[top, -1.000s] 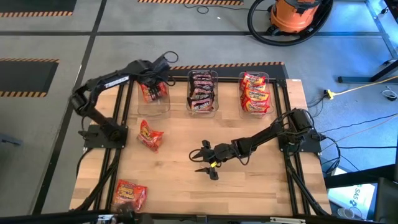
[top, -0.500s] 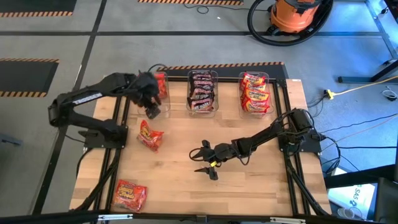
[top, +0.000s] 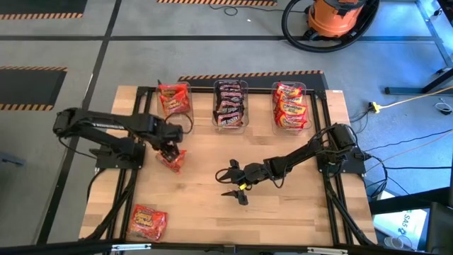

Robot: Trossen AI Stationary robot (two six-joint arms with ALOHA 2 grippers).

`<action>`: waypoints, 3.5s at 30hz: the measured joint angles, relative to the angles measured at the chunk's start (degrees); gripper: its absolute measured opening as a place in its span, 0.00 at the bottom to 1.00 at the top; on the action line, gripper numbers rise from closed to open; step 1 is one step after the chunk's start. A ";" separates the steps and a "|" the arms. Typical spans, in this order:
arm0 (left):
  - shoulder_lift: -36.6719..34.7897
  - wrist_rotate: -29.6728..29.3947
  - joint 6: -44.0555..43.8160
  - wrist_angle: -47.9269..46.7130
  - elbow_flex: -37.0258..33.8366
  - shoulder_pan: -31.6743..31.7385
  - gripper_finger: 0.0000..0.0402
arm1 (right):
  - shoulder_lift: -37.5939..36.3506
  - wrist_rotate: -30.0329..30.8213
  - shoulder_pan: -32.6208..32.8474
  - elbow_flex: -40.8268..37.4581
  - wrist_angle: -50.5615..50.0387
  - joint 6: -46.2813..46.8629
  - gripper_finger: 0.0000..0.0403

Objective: Sort Maruchan noodles
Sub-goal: Put the top orange noodle pack into the left transparent bin

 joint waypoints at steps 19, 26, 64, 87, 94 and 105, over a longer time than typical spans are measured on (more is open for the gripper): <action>14.96 -0.66 1.92 32.80 -6.73 -8.19 0.51 | -3.78 2.24 0.00 0.06 -10.28 1.23 0.69; 20.90 4.79 1.30 51.14 -6.66 -11.81 0.51 | -8.28 6.67 0.00 0.00 -19.44 -0.39 0.69; 26.44 -14.47 -4.72 30.01 4.34 -29.57 0.51 | 3.22 3.45 0.04 -0.02 -2.10 18.19 0.69; 25.69 -17.20 14.47 62.15 1.41 -30.29 0.51 | -2.37 22.19 -0.13 0.48 -6.83 10.23 0.69; 24.91 -16.41 26.21 60.72 7.65 -28.96 0.51 | -7.36 22.51 0.58 0.44 -15.39 8.60 0.69; 24.91 -22.11 31.71 64.40 10.61 -27.48 0.51 | -7.39 27.25 4.31 -0.39 -19.35 9.24 0.69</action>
